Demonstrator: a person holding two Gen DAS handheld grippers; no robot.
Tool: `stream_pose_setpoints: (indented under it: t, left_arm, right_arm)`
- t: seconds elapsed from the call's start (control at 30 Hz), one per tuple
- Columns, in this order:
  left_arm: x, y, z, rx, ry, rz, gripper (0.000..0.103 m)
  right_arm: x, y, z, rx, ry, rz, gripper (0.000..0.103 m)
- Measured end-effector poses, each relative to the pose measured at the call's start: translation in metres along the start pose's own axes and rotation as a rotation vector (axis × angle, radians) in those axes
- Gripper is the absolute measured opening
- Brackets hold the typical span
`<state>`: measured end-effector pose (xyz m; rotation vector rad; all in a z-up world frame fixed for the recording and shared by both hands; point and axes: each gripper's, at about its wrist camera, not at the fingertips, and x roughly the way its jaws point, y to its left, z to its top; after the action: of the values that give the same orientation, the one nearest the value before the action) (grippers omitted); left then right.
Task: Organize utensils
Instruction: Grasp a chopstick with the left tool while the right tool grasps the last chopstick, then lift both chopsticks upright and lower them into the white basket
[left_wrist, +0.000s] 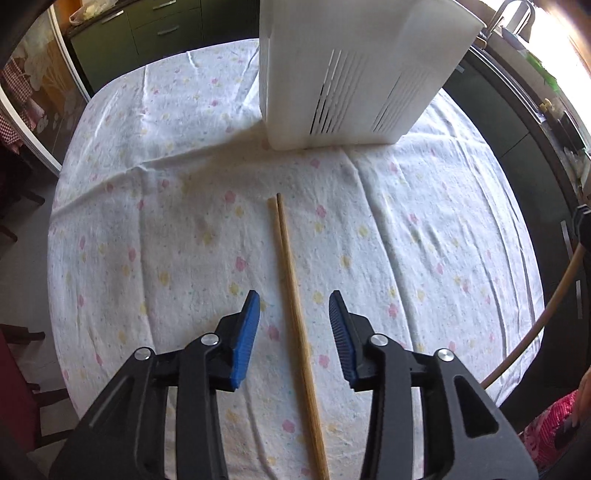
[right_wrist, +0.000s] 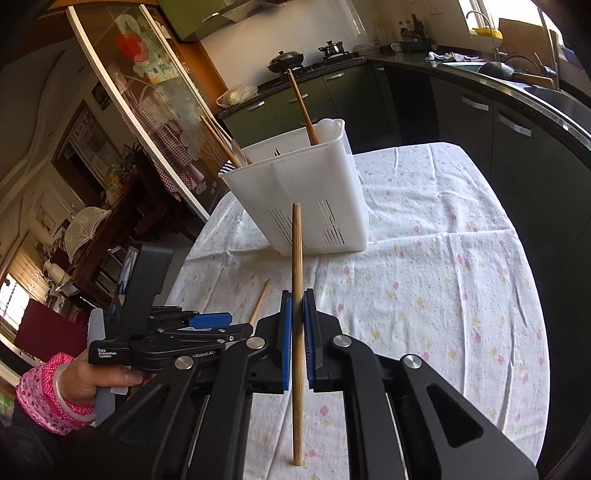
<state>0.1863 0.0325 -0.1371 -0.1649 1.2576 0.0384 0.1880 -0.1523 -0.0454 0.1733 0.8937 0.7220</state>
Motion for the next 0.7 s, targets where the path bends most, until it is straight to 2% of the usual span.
stream_pose_setpoints:
  t: [0.23, 0.3, 0.33, 0.4, 0.53, 0.7]
  left_arm:
    - [0.016, -0.013, 0.014, 0.012, 0.028, 0.041, 0.039]
    - [0.02, -0.017, 0.018, 0.023, 0.023, 0.072, 0.024]
    - [0.021, -0.019, 0.019, 0.034, 0.019, 0.091, 0.022]
    - [0.022, -0.022, 0.02, 0.044, 0.015, 0.085, 0.006]
    - [0.02, -0.022, 0.02, 0.026, 0.012, 0.051, 0.005]
    - [-0.018, -0.024, 0.015, 0.045, -0.083, 0.02, 0.005]
  right_arm:
    - [-0.008, -0.008, -0.001, 0.017, -0.014, 0.018, 0.007]
    - [-0.01, -0.01, -0.001, 0.023, -0.018, 0.023, 0.007]
    - [-0.011, -0.011, -0.002, 0.025, -0.02, 0.026, 0.007]
    - [-0.015, -0.013, -0.002, 0.03, -0.026, 0.031, 0.007]
    - [-0.024, -0.017, -0.003, 0.036, -0.043, 0.039, 0.007]
    - [-0.036, -0.019, -0.002, 0.04, -0.069, 0.049, 0.007]
